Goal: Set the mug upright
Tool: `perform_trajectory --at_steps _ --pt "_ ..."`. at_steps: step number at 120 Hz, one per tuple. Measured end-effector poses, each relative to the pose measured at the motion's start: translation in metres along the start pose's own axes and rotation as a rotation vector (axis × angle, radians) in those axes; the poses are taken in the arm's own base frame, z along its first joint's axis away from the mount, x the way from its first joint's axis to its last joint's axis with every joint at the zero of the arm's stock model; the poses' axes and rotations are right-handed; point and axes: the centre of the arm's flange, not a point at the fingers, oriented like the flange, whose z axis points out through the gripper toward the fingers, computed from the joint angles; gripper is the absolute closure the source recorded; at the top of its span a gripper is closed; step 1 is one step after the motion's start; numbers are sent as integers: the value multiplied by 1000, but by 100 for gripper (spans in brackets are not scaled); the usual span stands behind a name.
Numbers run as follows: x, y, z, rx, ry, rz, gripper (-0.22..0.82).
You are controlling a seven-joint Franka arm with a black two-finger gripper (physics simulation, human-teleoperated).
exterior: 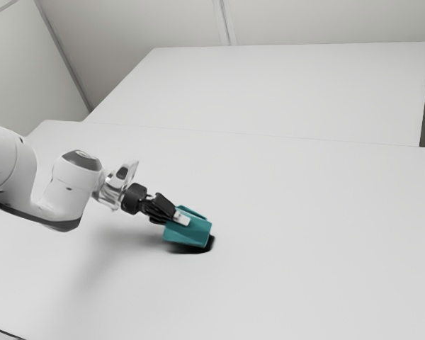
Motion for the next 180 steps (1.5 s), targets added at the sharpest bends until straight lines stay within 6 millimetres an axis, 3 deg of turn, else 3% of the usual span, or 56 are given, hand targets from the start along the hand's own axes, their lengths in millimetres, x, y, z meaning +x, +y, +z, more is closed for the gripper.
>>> perform_trajectory --at_steps 36,71,108,147,180 --pt "2 16 2 -98 33 7 77" --pt "13 62 -12 -125 52 90 78" --pt "30 89 -23 172 -41 186 78" --pt "65 120 -30 574 -174 342 78" --pt "79 117 -5 737 -214 362 78"
